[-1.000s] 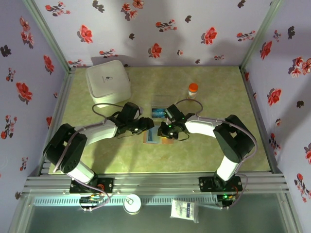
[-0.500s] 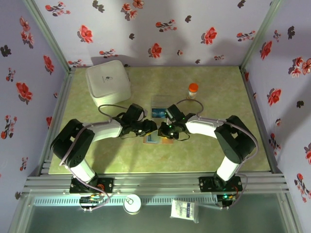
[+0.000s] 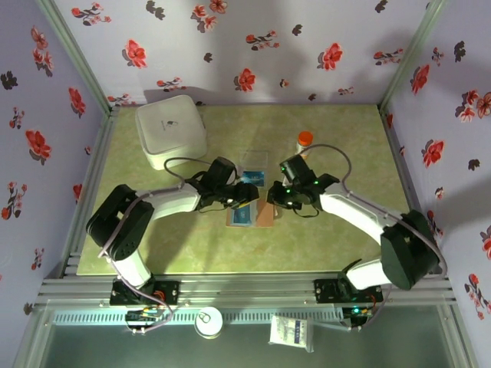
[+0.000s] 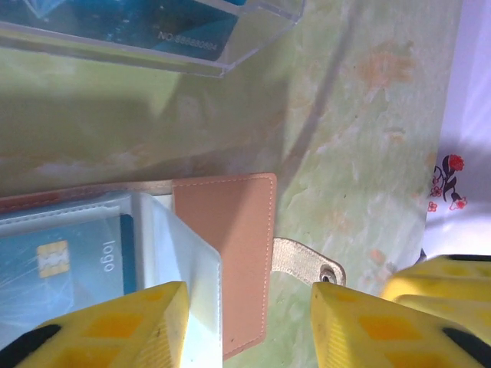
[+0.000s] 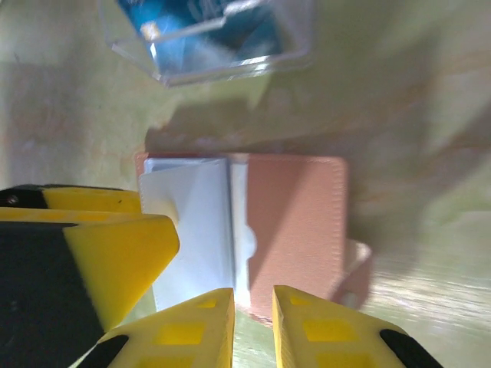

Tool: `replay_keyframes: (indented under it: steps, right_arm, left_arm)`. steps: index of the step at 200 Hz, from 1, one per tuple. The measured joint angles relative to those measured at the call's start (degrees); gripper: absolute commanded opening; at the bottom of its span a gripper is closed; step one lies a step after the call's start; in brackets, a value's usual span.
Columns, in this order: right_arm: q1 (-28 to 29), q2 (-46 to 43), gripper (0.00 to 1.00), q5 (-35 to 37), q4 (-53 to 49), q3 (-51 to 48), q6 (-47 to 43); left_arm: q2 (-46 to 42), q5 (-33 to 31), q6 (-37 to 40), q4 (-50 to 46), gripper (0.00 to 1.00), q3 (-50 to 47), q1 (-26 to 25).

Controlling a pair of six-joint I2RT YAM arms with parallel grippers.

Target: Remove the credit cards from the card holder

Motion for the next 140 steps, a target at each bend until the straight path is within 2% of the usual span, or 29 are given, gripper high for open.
replay_keyframes:
  steps: [61,140]
  right_arm:
    - [-5.14,-8.83,0.23,6.05,-8.76,-1.62,-3.67]
    - [-5.4,-10.6,0.23,5.68,-10.8,-3.65,-3.65]
  left_arm:
    - [5.55,0.46,0.0,-0.44,0.52,4.31,-1.88]
    - [7.72,1.33,0.02,-0.83,0.53,7.3,-2.78]
